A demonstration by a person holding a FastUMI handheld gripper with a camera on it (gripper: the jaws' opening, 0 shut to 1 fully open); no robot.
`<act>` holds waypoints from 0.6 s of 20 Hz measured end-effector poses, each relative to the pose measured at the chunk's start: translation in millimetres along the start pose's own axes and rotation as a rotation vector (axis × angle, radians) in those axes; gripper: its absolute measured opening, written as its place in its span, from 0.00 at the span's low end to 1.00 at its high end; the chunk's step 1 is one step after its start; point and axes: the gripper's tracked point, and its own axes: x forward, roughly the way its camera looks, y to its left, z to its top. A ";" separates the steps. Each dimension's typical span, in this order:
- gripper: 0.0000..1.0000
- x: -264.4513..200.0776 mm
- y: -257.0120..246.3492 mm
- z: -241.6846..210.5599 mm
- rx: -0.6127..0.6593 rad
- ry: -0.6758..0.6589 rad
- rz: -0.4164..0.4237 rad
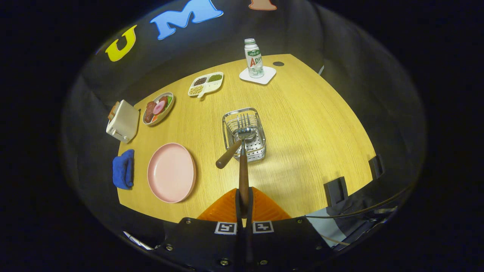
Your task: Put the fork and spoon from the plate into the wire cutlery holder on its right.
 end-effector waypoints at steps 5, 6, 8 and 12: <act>0.05 0.1 -4.7 5.8 -0.019 0.042 -0.012; 0.05 0.5 -4.3 8.9 -0.019 0.034 -0.009; 0.09 -0.2 -3.3 11.5 -0.026 0.024 -0.006; 0.12 -4.5 -3.9 19.3 -0.035 -0.006 -0.008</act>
